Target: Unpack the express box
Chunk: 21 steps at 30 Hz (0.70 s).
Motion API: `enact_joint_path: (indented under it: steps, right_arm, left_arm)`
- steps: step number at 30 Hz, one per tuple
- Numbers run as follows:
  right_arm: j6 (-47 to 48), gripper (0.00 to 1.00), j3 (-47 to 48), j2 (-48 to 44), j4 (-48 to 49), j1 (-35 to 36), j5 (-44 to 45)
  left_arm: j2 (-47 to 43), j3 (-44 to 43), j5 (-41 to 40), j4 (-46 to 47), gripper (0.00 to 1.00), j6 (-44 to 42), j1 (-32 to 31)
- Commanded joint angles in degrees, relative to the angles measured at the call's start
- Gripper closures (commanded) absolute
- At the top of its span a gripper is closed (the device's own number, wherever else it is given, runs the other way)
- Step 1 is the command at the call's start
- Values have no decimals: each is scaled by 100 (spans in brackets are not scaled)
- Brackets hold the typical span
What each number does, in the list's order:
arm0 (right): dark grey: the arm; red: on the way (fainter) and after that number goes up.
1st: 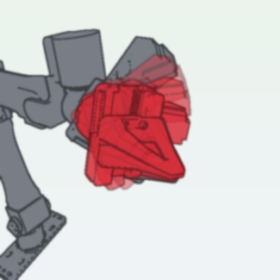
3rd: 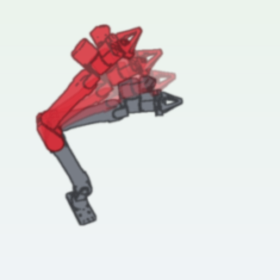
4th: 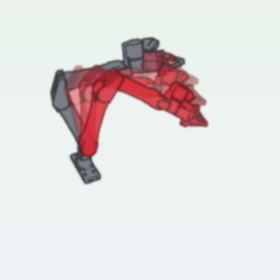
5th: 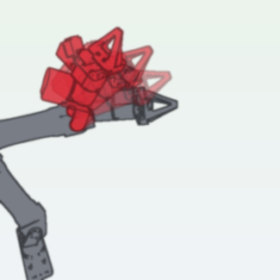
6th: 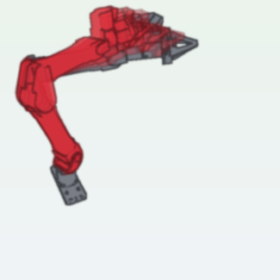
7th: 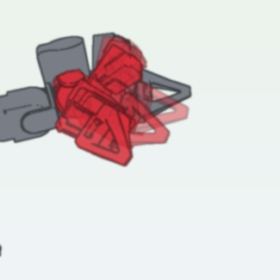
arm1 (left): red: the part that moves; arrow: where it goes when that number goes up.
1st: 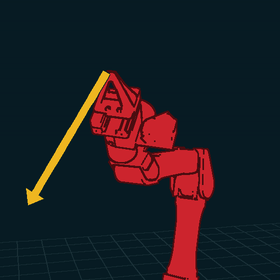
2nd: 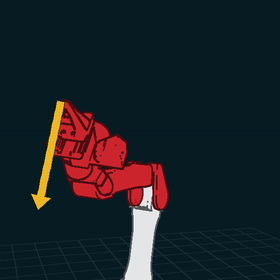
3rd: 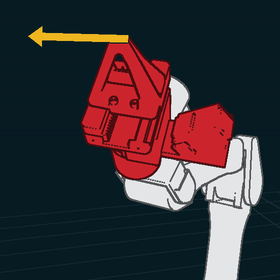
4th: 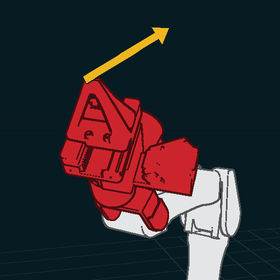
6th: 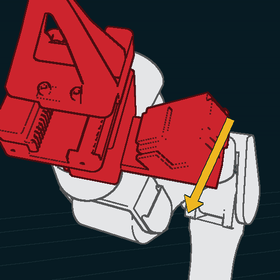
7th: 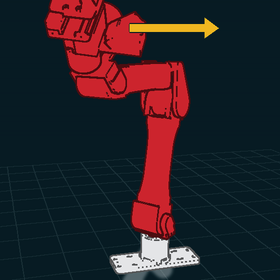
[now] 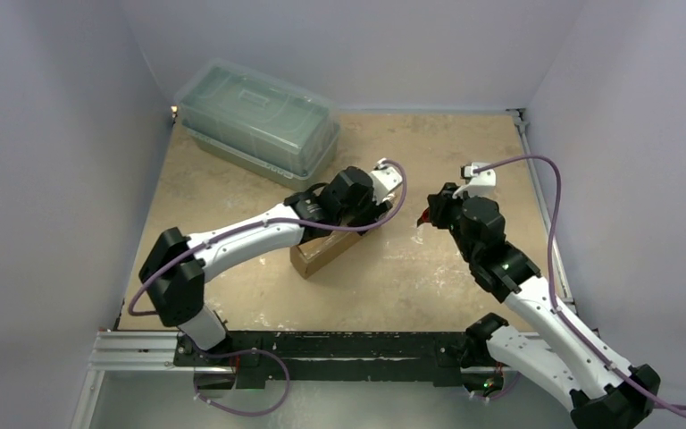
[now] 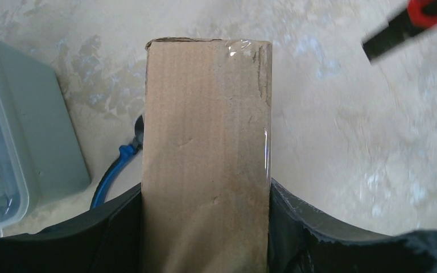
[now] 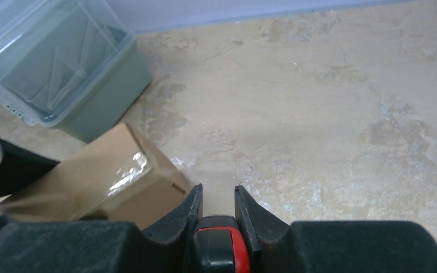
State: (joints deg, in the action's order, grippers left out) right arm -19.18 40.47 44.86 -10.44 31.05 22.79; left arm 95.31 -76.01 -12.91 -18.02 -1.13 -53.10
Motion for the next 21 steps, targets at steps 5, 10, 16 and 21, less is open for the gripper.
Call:
enact_joint_path:
  steps: [5,10,16,21]
  right_arm:
    - [455,100,271,-183,512,-26,-1110]
    - [479,100,175,-508,971,3,-1975]
    - [-10,100,483,-237,929,107,-2144]
    - [-40,100,996,-40,569,952,-1077]
  left_arm:
    - [-1697,1327,1652,21,52,-1263,10]
    - [-2444,2123,2285,218,52,-1343,10]
    - [-3187,2888,2341,769,54,-1372,10]
    - [-3114,2892,2176,760,57,-1391,10]
